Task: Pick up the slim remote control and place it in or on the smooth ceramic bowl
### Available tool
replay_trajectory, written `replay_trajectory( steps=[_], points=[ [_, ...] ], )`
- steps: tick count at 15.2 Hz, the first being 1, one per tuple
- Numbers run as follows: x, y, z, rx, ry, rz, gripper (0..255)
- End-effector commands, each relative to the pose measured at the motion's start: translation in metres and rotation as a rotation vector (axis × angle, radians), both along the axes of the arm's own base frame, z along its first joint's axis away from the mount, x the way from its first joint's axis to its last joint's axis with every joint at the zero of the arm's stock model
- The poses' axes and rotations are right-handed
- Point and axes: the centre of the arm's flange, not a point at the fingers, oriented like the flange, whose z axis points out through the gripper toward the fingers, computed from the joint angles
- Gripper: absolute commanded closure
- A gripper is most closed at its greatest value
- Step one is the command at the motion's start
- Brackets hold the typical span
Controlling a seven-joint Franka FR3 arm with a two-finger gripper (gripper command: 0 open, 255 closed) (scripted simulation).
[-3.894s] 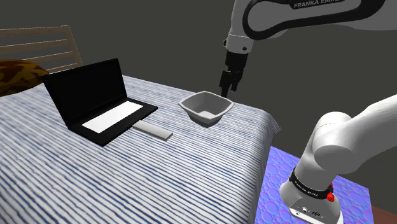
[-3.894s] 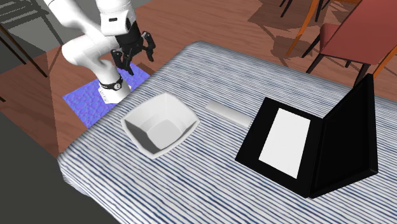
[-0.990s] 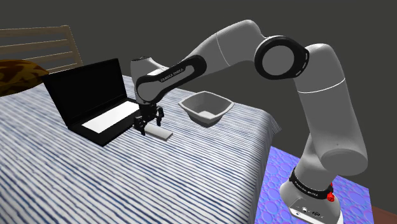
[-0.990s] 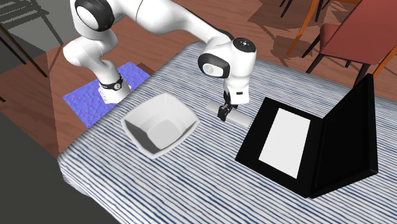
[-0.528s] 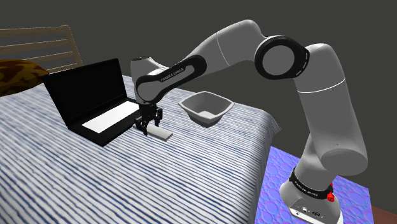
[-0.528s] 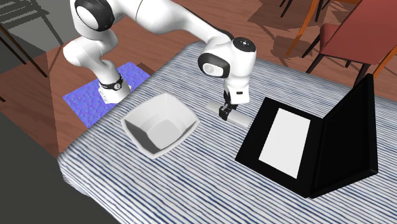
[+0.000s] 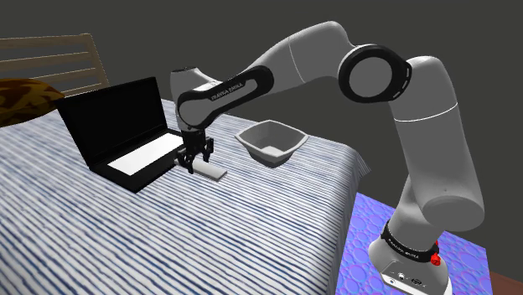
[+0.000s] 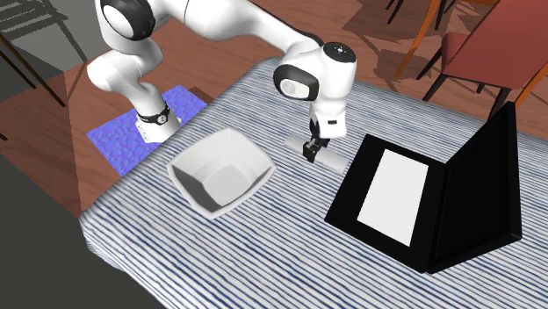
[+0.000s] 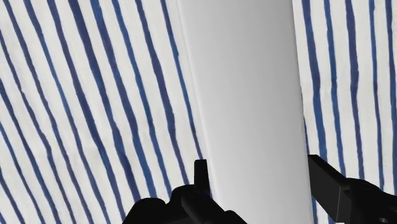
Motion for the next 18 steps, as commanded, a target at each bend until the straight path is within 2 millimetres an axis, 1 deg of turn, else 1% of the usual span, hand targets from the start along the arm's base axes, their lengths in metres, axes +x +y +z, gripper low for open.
replay_trajectory(
  steps=[1, 18],
  points=[
    [0.0, 0.0, 0.01, 0.0, 0.0, 0.0, 255],
    [0.0, 0.0, 0.1, 0.0, 0.0, 0.0, 255]
  ],
)
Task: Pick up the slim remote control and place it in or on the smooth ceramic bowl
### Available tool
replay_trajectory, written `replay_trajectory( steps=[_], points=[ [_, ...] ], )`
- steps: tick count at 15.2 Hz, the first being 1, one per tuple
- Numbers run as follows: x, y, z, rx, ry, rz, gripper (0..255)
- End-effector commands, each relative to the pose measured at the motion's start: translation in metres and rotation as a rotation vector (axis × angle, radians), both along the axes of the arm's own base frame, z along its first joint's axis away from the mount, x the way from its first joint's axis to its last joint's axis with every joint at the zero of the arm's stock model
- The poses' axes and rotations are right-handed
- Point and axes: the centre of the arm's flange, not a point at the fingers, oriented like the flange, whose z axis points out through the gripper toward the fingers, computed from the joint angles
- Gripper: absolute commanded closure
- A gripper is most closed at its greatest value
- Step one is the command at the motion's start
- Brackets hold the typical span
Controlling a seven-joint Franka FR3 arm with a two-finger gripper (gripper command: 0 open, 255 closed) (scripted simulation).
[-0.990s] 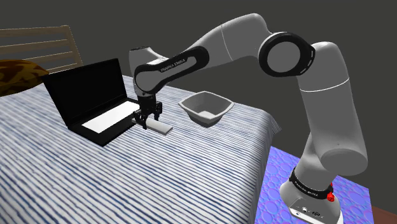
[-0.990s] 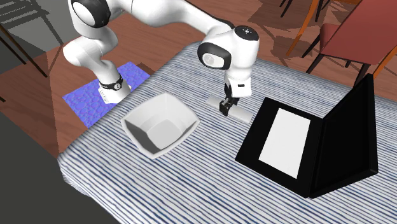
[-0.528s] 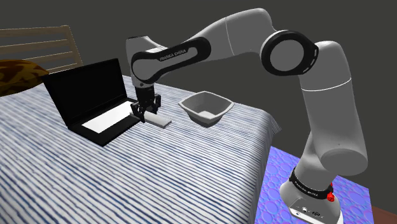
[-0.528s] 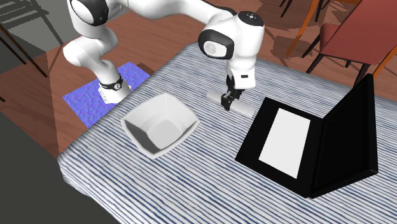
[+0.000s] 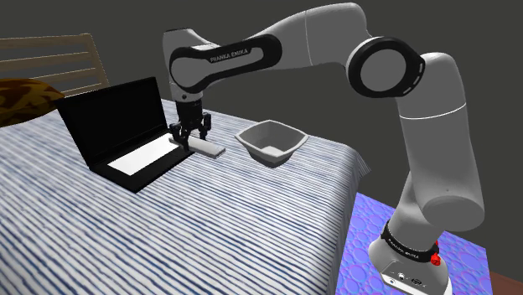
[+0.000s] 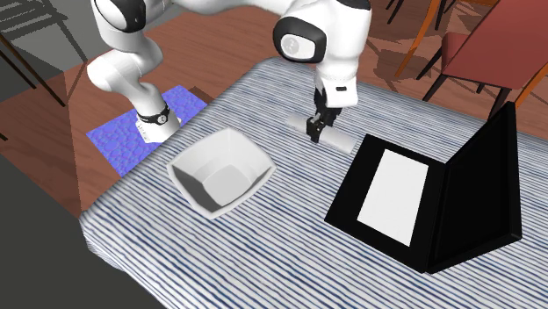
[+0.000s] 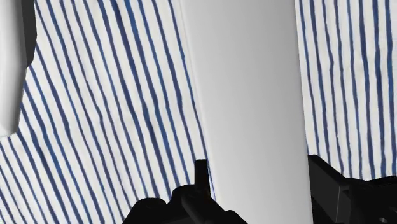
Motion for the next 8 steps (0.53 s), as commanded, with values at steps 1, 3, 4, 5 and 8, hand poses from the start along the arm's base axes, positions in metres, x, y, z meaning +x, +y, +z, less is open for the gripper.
replay_trajectory(
  steps=[1, 3, 4, 5, 8],
  points=[
    [0.0, 0.001, 0.01, 0.0, 0.0, 0.0, 255],
    [0.0, 0.001, 0.02, 0.0, 0.0, 0.0, 255],
    [0.0, 0.001, 0.026, 0.0, 0.0, 0.0, 255],
    [0.0, 0.001, 0.031, 0.0, 0.0, 0.0, 255],
    [0.0, 0.001, 0.047, 0.0, 0.0, 0.0, 255]
  ],
)
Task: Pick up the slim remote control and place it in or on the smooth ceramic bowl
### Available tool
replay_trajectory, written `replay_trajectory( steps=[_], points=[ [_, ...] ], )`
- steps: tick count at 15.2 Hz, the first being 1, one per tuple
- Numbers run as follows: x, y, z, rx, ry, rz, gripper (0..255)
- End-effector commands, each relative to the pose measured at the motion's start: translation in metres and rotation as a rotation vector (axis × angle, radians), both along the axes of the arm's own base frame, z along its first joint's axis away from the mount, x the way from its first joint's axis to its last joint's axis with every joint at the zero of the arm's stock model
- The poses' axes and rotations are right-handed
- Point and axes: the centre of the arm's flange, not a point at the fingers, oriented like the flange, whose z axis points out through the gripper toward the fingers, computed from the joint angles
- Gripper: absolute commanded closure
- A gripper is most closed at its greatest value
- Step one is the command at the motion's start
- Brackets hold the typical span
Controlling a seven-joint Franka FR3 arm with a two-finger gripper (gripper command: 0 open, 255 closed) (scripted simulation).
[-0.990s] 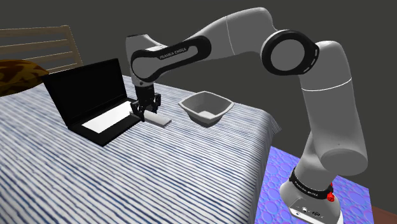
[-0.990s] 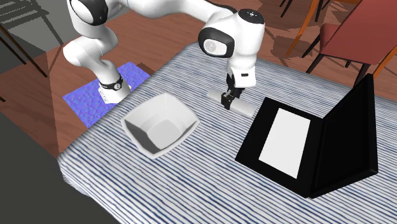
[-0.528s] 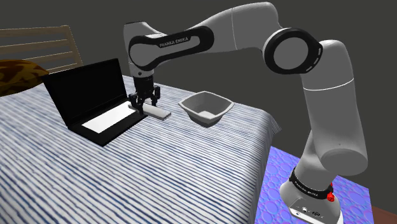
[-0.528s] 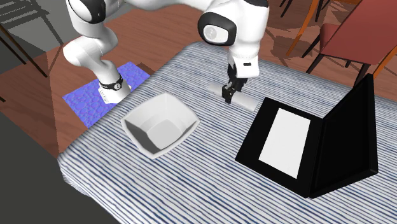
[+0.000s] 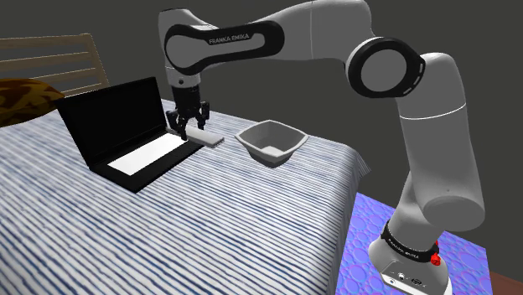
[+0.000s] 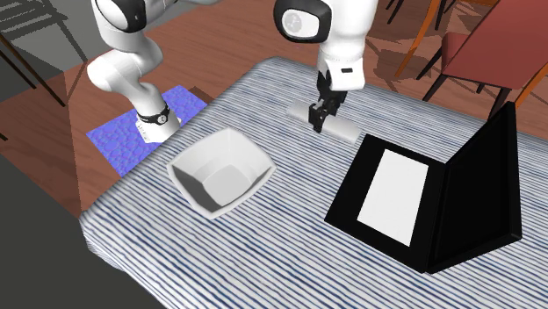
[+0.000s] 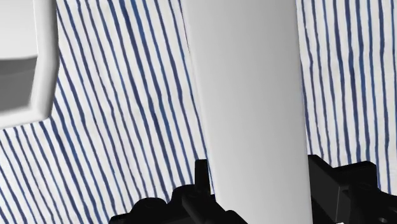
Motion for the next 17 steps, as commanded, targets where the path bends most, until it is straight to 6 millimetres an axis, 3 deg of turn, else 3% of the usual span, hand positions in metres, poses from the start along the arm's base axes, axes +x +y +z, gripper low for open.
replay_trajectory(
  steps=[1, 3, 17],
  points=[
    [0.0, -0.001, 0.01, 0.0, 0.0, 0.0, 255],
    [0.0, -0.001, 0.016, 0.0, 0.0, 0.0, 255],
    [-0.085, -0.165, 0.016, 0.0, 0.0, 0.0, 255]
  ],
)
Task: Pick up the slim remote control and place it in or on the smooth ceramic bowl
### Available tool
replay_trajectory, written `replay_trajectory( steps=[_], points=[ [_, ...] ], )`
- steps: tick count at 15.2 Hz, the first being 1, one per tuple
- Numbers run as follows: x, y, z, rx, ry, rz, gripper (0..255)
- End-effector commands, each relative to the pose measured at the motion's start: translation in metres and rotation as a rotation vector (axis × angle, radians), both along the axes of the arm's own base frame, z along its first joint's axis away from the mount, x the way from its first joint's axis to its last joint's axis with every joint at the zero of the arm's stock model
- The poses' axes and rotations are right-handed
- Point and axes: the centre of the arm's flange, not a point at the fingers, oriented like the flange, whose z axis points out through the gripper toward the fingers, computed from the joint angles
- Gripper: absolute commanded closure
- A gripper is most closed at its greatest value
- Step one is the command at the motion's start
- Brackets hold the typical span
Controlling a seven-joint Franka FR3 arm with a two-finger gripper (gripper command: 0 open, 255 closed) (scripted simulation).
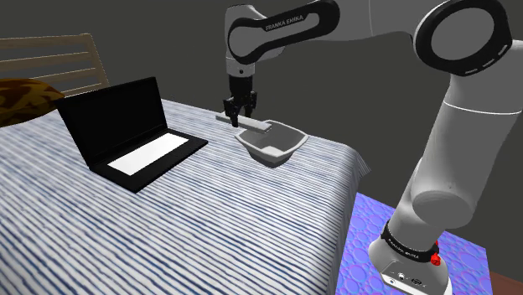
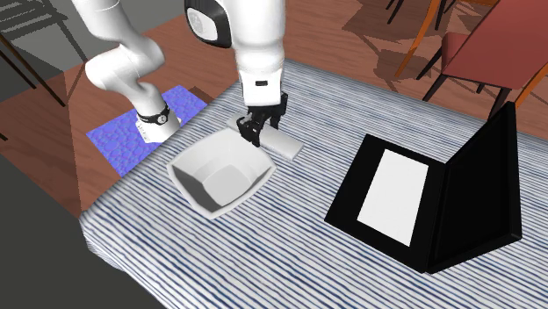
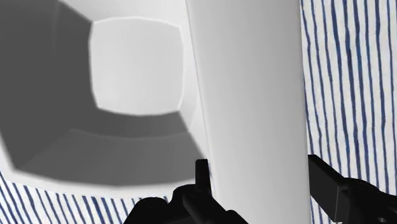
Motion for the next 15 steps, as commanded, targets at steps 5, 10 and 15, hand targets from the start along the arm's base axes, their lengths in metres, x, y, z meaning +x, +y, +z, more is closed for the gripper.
replay_trajectory(
  steps=[5, 10, 15],
  points=[
    [-0.037, -0.07, 0.002, 0.0, -0.001, 0.002, 255],
    [-0.057, -0.108, -0.008, 0.0, -0.001, 0.002, 255],
    [-0.057, -0.108, -0.035, 0.0, -0.001, 0.002, 255]
  ],
)
